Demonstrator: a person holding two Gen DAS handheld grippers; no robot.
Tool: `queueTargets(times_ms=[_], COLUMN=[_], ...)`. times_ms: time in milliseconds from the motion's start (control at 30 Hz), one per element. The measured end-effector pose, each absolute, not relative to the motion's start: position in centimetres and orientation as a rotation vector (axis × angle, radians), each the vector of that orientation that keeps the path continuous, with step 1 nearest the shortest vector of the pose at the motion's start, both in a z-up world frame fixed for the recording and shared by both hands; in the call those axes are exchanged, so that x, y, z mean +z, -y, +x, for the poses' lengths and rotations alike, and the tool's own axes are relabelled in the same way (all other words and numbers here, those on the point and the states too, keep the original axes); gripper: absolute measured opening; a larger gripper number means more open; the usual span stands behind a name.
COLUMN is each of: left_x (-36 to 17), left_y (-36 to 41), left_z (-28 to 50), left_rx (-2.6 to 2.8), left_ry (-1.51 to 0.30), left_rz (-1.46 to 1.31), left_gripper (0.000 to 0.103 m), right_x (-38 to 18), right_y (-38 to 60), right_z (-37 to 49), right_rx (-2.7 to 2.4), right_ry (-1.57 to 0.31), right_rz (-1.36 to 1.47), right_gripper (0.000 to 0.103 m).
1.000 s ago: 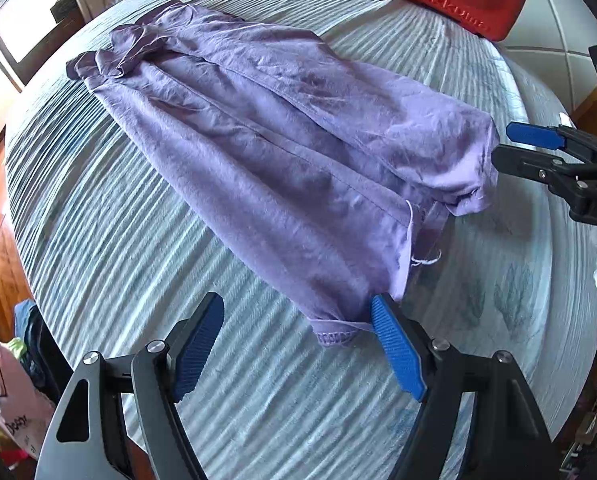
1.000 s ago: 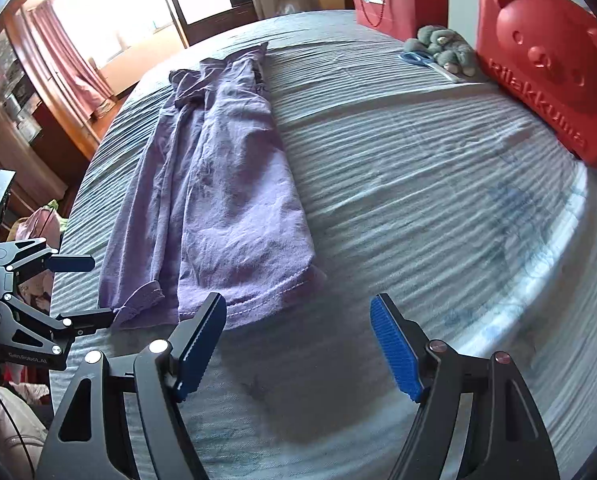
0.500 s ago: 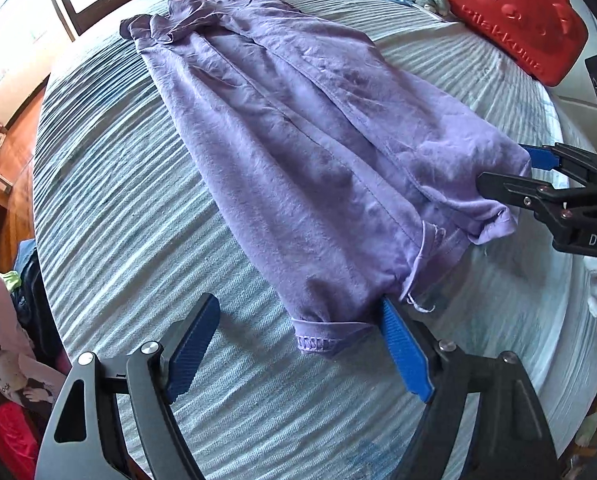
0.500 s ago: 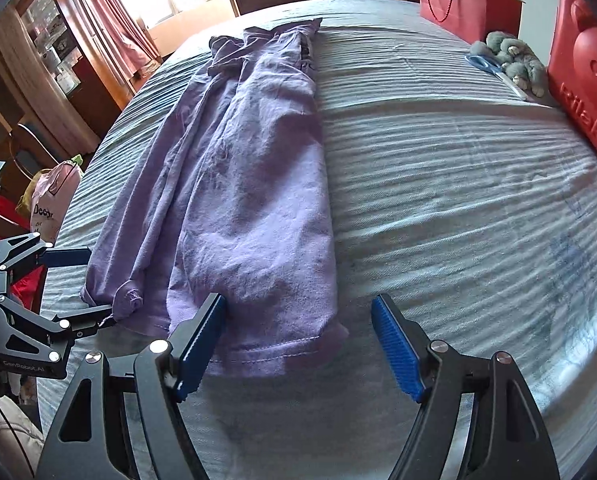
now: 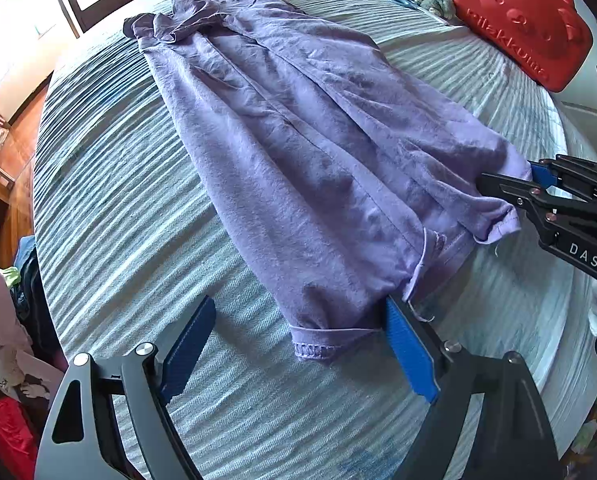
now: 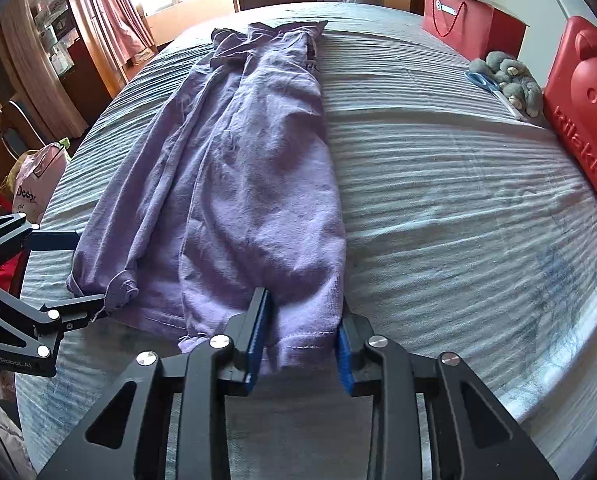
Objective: Fold clothes
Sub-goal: 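Grasp the shirt end with both grippers and fold it over the body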
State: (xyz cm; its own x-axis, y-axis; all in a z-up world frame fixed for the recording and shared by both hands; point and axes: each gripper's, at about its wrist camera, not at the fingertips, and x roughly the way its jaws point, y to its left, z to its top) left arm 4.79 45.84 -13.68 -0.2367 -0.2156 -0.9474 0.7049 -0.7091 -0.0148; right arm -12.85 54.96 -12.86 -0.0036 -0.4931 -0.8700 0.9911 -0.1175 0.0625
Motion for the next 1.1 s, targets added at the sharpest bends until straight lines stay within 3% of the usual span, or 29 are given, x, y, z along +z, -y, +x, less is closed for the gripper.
queueTargets(times_ms=[33,100,233,267,300,733,1100], left_x=[-13.6,-13.2,-12.5,-12.3,-12.2,-6.9,-5.3], left_y=[-46.0,-46.5,-46.3,-46.2,-46.1,-38.7,-15.3], left_z=[4.5,4.0,3.8,3.7,3.7,4.9,2.3], left_rx=[-2.007,-2.044,-2.102,-2.116,-2.129,-2.297,-2.435], left_ry=[-0.594,-0.575,-0.560,-0.558,-0.555,-0.495,-0.476], left_rz=[1.429,1.451,1.459,1.460,1.460,1.356,1.339], left_gripper=[0.074,0.056,0.036,0.020,0.011,0.009,0.009], right_x=[-12.9,-12.9,-13.0,-13.0,-12.9,-5.6,-3.1], right_y=[-54.9,-54.9,-54.8,-54.8,-54.7,-49.6,-27.8], right_z=[-12.7,-12.6,-12.8,-12.9,-12.9,-13.0,-15.2], right_rx=[-1.477,-1.476,-1.475,-1.473,-1.472,-1.582,-1.702], right_ry=[-0.731,-0.720,-0.682,-0.670,-0.658,-0.409,-0.352], right_rz=[0.922,0.928,0.967,0.982,0.997,0.962,0.980], right_gripper=[0.016,0.015,0.009,0.008,0.007,0.006,0.006])
